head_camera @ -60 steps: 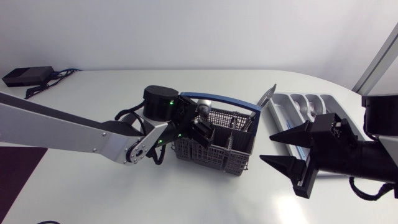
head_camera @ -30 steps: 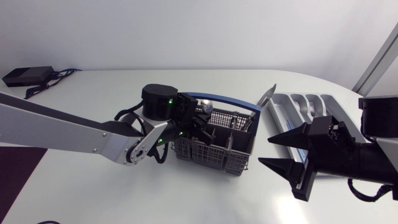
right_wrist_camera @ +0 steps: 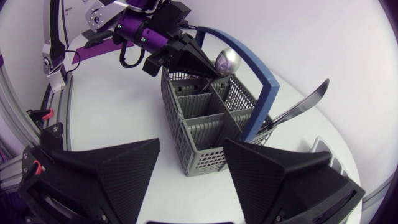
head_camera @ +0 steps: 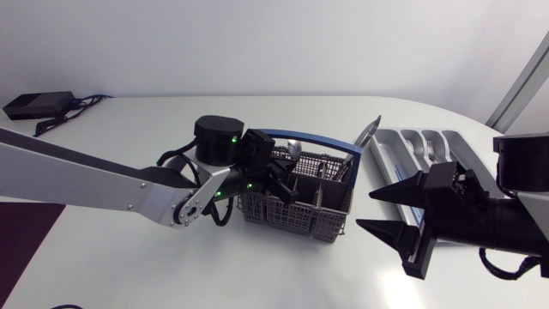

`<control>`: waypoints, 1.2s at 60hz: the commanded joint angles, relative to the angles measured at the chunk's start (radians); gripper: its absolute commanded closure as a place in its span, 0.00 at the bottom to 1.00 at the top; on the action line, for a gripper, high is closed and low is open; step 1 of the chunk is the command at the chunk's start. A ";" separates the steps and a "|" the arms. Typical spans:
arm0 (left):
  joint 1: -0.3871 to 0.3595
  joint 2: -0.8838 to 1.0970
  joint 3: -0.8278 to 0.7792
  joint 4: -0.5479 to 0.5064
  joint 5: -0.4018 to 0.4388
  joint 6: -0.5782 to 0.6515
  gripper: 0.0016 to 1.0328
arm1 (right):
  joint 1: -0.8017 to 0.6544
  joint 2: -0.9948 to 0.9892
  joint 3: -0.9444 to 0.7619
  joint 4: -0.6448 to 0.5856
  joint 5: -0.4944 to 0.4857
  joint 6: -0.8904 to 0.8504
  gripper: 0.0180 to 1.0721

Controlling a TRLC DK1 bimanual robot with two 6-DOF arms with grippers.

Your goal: Sort the cutlery from the basket into the organizer compartments.

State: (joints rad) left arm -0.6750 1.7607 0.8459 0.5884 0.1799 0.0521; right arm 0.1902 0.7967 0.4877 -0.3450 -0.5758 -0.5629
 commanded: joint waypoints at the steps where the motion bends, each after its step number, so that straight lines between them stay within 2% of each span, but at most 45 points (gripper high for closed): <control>1: 0.000 -0.012 0.009 -0.001 0.015 -0.014 0.94 | 0.012 -0.005 -0.023 -0.014 0.002 -0.019 0.29; 13: -0.003 0.010 0.042 -0.006 0.015 -0.015 0.91 | 0.015 -0.004 -0.024 -0.014 0.004 -0.019 0.29; 19: -0.006 0.019 0.048 -0.004 0.015 -0.015 0.81 | 0.015 -0.002 -0.028 -0.011 0.004 -0.020 0.29; 25: -0.008 0.019 0.050 -0.002 0.003 -0.018 0.63 | 0.017 -0.001 -0.029 -0.009 0.004 -0.020 0.29; 30: -0.008 0.019 0.047 0.004 -0.008 -0.018 0.57 | 0.020 0.001 -0.031 -0.008 0.004 -0.022 0.29; 52: -0.012 0.010 0.053 0.034 -0.077 -0.024 0.60 | 0.026 0.002 -0.034 -0.008 0.005 -0.022 0.29; 58: -0.017 0.014 0.067 0.042 -0.086 -0.032 0.66 | 0.031 0.002 -0.035 -0.009 0.007 -0.022 0.29; 72: -0.024 0.025 0.084 0.051 -0.106 -0.038 0.89 | 0.031 0.002 -0.040 -0.009 0.007 -0.029 0.29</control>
State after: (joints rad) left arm -0.6960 1.7668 0.8921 0.6170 0.0875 0.0402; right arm 0.2153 0.7967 0.4767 -0.3443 -0.5724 -0.5774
